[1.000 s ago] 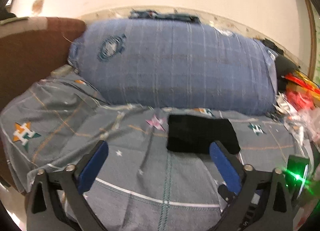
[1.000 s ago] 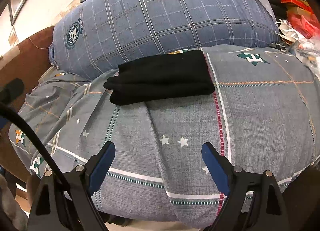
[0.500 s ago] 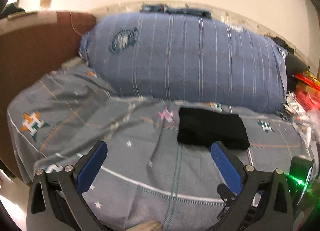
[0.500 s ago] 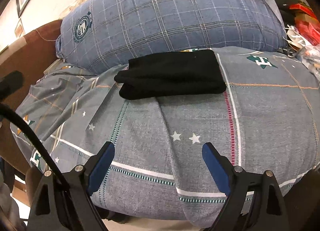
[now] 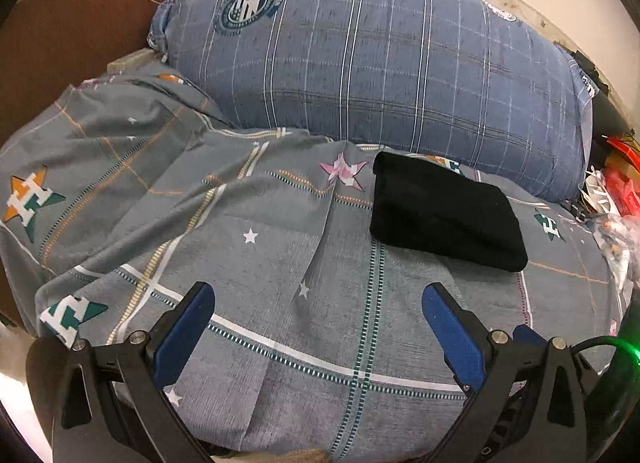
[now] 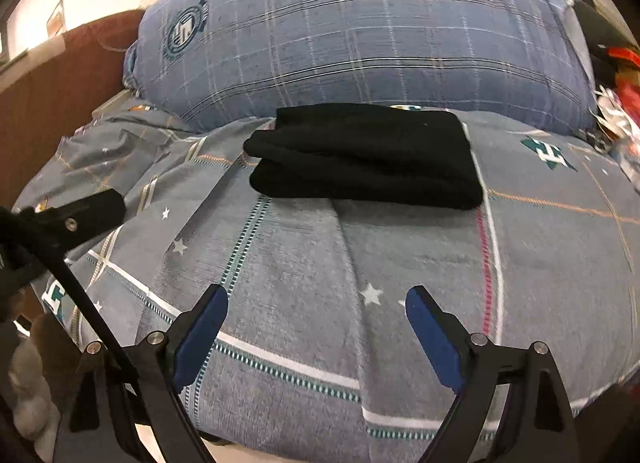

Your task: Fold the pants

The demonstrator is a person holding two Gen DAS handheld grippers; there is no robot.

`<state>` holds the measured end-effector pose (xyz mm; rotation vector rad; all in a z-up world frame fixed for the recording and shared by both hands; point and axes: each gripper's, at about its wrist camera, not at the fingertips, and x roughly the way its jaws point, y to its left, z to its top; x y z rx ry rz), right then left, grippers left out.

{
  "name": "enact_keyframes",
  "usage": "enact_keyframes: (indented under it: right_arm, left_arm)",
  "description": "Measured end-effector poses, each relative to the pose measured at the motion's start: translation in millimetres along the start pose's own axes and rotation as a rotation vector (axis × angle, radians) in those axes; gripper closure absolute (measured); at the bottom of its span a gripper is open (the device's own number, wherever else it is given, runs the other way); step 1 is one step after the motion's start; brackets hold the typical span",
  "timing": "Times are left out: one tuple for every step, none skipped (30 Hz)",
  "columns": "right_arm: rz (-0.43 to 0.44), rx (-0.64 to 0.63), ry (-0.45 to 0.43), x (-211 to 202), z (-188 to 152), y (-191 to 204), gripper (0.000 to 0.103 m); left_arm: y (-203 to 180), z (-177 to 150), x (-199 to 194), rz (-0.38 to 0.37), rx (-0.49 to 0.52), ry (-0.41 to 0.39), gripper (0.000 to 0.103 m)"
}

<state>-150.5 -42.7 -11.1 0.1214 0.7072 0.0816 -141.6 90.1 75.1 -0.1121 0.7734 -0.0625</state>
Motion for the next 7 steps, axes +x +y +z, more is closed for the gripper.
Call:
enact_keyframes:
  right_arm:
    - [0.001,-0.008,0.005,3.1,0.5,1.3,0.009]
    - [0.001,-0.013,0.011,6.6,0.8,2.5,0.009]
    - [0.002,-0.017,0.019,10.2,1.1,3.4,0.009]
    - [0.004,-0.019,0.029,14.3,1.6,3.8,0.009]
    - [0.010,-0.017,0.039,17.9,2.4,3.8,0.009]
    - [0.019,-0.010,0.049,21.0,3.8,3.2,0.009]
    - [0.033,0.002,0.059,23.6,6.1,1.5,0.009]
  left_arm:
    - [1.2,0.6,5.1,-0.001,0.001,0.010,0.000]
    - [2.4,1.8,9.3,-0.001,0.002,0.017,0.000]
    - [2.8,2.9,12.9,0.000,0.003,0.025,0.000]
    - [3.0,4.6,17.9,0.000,0.008,0.040,0.000]
    - [3.4,7.1,22.6,-0.008,0.013,0.056,0.000]
    - [4.3,10.3,27.2,-0.017,0.014,0.074,0.000]
    - [7.8,16.1,33.6,-0.027,0.005,0.097,0.000]
